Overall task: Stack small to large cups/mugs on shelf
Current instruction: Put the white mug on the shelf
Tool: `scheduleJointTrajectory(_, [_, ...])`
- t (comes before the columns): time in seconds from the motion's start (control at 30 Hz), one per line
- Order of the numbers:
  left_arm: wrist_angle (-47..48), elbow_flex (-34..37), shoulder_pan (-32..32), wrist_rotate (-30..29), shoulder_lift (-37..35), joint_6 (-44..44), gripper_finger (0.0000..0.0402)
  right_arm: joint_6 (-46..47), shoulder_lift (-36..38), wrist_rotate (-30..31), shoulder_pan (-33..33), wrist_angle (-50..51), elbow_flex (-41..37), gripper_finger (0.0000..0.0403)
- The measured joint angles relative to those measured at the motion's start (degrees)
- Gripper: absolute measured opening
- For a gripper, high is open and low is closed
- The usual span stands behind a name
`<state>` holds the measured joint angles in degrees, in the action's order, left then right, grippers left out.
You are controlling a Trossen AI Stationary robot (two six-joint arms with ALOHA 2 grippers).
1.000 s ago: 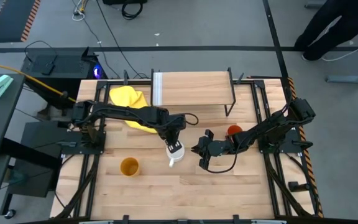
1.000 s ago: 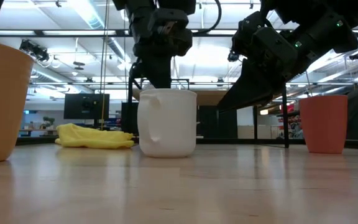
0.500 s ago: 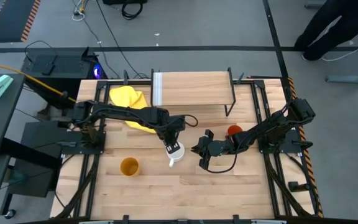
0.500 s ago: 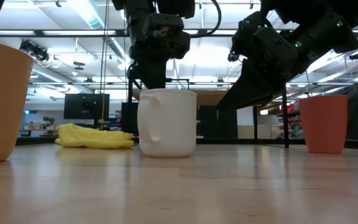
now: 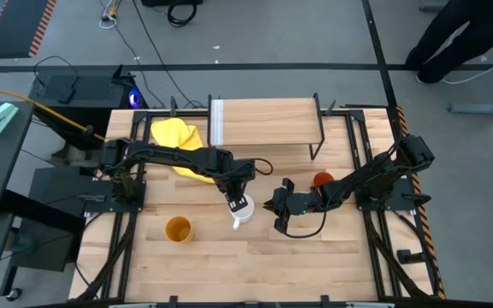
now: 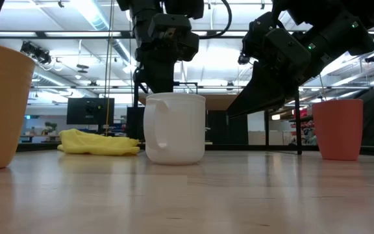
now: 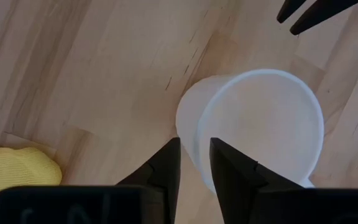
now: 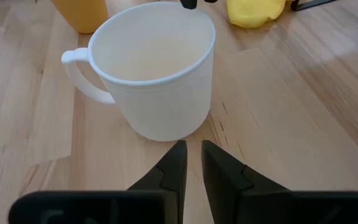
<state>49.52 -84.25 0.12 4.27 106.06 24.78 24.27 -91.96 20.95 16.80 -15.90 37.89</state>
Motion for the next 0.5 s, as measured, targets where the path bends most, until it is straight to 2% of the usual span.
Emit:
scheduleJointTrajectory(0.27, [0.53,-0.02,-0.08,0.5,3.84,-0.51,0.0097,0.0,-0.02,-0.01,0.0,0.0,0.0,0.0058])
scheduleJointTrajectory(0.5, [0.55,-0.01,0.09,0.5,3.24,-0.6,0.0092,0.0,-0.02,-0.01,0.0,0.43,0.0,0.0058])
